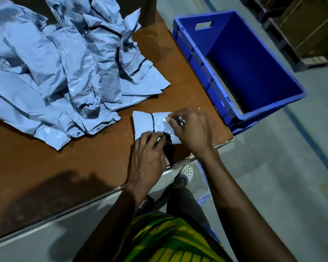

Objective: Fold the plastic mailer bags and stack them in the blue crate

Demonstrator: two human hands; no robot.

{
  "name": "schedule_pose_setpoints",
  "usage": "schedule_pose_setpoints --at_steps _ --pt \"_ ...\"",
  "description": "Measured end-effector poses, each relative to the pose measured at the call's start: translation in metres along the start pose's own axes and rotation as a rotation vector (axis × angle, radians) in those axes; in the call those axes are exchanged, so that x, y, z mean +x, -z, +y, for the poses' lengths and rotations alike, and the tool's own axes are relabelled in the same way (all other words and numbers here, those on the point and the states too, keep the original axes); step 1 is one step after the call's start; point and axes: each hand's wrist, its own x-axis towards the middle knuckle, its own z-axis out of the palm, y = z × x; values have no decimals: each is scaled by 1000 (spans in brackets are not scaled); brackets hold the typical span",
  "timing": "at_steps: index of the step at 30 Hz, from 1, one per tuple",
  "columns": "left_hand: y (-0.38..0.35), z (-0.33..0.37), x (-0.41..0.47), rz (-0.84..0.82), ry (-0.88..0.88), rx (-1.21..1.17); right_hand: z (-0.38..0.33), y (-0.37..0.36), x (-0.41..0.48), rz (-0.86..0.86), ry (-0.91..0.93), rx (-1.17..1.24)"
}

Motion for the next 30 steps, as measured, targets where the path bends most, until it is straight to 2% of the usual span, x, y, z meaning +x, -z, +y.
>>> schedule_pose_setpoints --at_steps 4,8,10,15,20,24,27,30 --pt "4 -10 -9 -8 -53 -124 6 -21 -12 72 -20 61" --pt "11 -5 -4 122 -51 -262 11 -19 -7 111 -28 146" --pt "12 0 15 114 -50 -216 9 -21 -10 122 -31 160" --pt "-13 -15 42 -66 -10 13 11 -21 -19 137 24 191" --pt "-18 -17 36 -103 -14 159 22 -12 -19 65 50 241" --pt "-15 -14 37 -119 4 199 32 -18 -14 -3 189 51" --pt "-12 -13 34 -109 -16 196 33 -28 -25 -36 212 -105" --pt "-13 -12 30 -113 -17 223 33 -32 -38 -15 194 -114"
